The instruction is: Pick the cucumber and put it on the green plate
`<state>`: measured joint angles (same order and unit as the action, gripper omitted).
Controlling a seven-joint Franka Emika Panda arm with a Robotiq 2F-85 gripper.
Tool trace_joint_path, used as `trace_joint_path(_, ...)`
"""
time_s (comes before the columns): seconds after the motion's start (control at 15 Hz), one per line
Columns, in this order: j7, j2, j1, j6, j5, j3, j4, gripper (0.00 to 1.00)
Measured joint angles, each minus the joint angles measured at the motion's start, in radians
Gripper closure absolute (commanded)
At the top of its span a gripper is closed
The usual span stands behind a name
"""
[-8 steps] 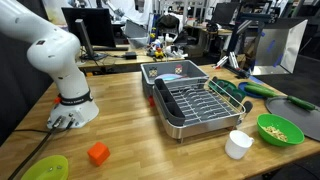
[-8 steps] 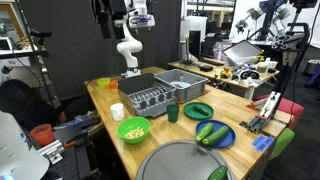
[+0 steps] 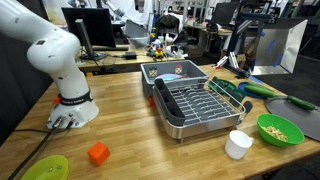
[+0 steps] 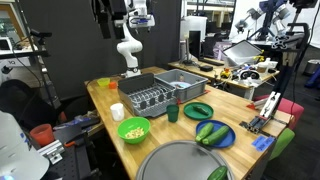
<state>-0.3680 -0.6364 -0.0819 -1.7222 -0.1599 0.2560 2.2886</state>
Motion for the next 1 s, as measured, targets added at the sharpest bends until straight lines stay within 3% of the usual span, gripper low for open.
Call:
trace_joint_path(0.53,-0.017,0.024,0.01,-0.033,-0.042,-0.024,0.0,0.0)
trace_joint_path(1.0,-0.112,0.168,0.051,-0.154,-0.129,-0.043,-0.004,0.0)
